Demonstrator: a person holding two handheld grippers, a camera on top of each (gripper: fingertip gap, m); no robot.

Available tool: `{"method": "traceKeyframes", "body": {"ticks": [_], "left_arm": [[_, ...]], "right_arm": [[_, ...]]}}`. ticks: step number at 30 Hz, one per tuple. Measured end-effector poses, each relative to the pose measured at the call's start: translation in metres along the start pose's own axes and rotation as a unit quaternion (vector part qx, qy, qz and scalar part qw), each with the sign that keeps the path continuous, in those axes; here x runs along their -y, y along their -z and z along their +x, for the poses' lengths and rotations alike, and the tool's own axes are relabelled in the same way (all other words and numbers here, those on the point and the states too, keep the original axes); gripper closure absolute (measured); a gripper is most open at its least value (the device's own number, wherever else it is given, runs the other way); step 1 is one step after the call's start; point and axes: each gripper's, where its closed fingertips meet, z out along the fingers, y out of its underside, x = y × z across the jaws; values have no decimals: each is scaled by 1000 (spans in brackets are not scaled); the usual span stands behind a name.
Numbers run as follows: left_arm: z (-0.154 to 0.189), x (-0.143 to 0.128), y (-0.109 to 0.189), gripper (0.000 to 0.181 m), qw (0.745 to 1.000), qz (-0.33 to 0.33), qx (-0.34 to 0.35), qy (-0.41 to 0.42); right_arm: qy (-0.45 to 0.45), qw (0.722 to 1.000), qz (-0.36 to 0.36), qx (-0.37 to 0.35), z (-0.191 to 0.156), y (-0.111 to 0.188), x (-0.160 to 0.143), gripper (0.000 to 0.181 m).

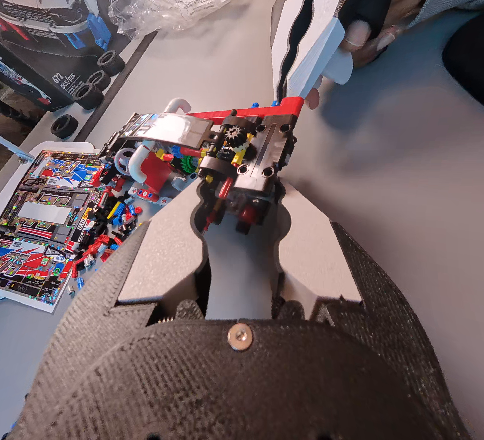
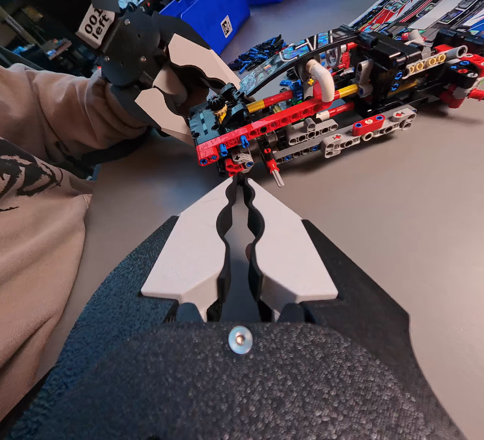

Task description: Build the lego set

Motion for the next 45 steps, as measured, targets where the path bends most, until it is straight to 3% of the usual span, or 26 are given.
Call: {"method": "traceKeyframes", "body": {"ticks": [7,12,19,24,28,38,45], "left_arm": [[2,-2,-3,136,999,-12,23,-48],[0,-23,-8,132,994,-49,53,-77],[-2,-35,7,131,991,-71,78,-80],[4,-33,18,130,996,-51,70,-38],[7,-48,9,142,993,-97,47,-36],[3,-45,6,153,987,-102,70,-106],[-2,-5,20,154,993,-22,84,-85]], "right_arm": [[-7,1000,-16,6,-4,-3,-6,180],[-17,999,-33,-3,-1,-4,-11,180],[-28,999,-24,11,-2,-1,-9,180],[-31,999,-20,20,-4,2,-9,180],[-37,999,-21,24,-4,2,-10,180],[-31,999,-16,17,-4,3,-9,180],[15,998,69,2,-8,9,16,180]]}}
